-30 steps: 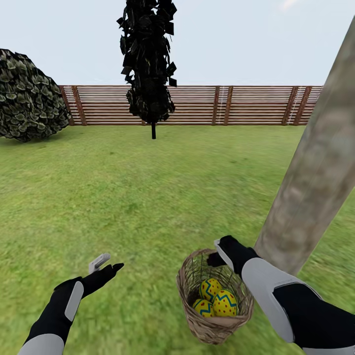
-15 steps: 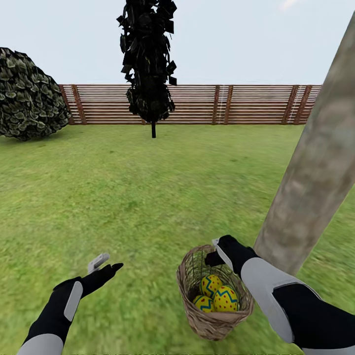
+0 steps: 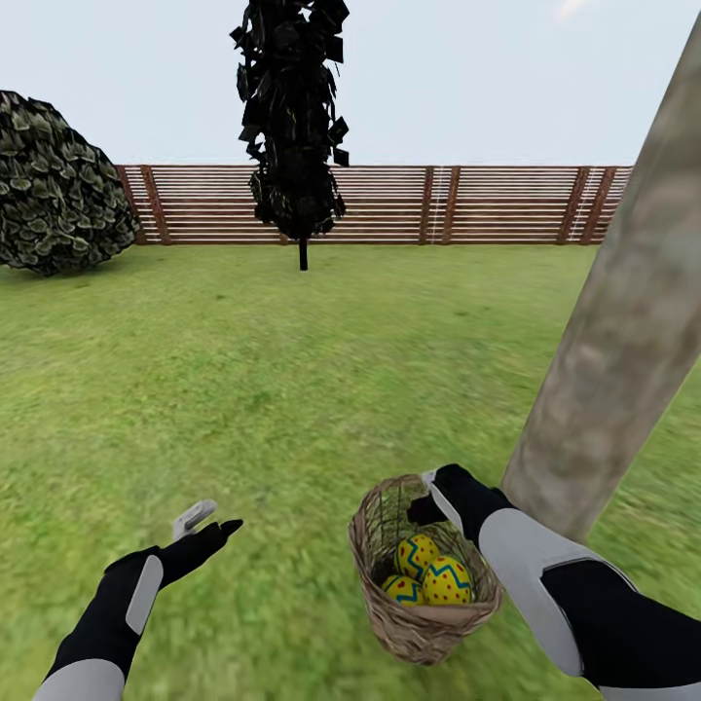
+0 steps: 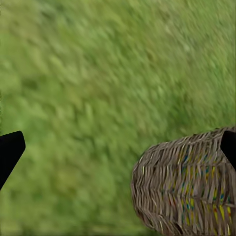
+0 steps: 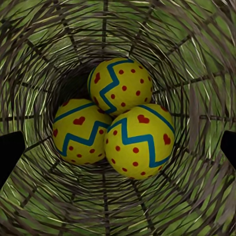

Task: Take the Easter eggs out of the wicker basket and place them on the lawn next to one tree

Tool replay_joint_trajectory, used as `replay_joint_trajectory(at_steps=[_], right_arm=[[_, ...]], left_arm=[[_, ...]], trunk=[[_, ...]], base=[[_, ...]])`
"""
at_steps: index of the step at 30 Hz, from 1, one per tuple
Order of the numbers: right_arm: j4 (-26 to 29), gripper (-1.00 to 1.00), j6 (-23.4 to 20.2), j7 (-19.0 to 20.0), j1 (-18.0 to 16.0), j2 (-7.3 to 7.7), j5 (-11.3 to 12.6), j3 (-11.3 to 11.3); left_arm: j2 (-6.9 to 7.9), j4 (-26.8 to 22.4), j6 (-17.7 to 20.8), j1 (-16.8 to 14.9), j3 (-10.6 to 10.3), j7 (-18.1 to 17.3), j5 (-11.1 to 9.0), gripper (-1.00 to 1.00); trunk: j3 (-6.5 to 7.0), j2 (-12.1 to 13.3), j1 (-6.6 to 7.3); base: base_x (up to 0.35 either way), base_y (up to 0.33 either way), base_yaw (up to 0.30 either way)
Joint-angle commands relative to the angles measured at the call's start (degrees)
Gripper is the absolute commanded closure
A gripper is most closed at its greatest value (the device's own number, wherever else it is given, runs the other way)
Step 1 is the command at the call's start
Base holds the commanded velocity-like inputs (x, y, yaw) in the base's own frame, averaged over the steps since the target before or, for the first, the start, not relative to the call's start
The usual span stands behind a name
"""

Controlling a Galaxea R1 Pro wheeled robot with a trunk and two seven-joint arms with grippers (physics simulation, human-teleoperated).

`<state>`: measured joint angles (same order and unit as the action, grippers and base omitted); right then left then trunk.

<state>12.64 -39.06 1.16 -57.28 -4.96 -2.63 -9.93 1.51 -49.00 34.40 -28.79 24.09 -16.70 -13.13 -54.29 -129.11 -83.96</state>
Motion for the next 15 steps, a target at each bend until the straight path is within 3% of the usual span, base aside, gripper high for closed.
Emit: replay_joint_trajectory(at_steps=[1, 7, 15], right_arm=[[0.10, -1.00, -0.31, 0.20, -0.02, -0.04, -0.27, -0.19], [0.11, -1.00, -0.31, 0.25, -0.02, -0.20, -0.27, -0.17], [0.11, -1.00, -0.31, 0.25, -0.02, -0.48, -0.27, -0.17]], left_arm=[[-0.02, -0.04, 0.46, -0.04, 0.16, -0.16, -0.23, -1.00], [-0.02, -0.04, 0.49, -0.04, 0.17, -0.21, -0.23, -1.00], [0.01, 0.04, 0.49, -0.05, 0.25, -0.15, -0.23, -1.00]], trunk=[[-0.24, -0.44, -0.22], [-1.31, -2.85, -1.53], [-2.51, -6.05, -3.29]], base=[[0.000, 0.000, 0.000], [0.000, 0.000, -0.021], [0.000, 0.000, -0.249]])
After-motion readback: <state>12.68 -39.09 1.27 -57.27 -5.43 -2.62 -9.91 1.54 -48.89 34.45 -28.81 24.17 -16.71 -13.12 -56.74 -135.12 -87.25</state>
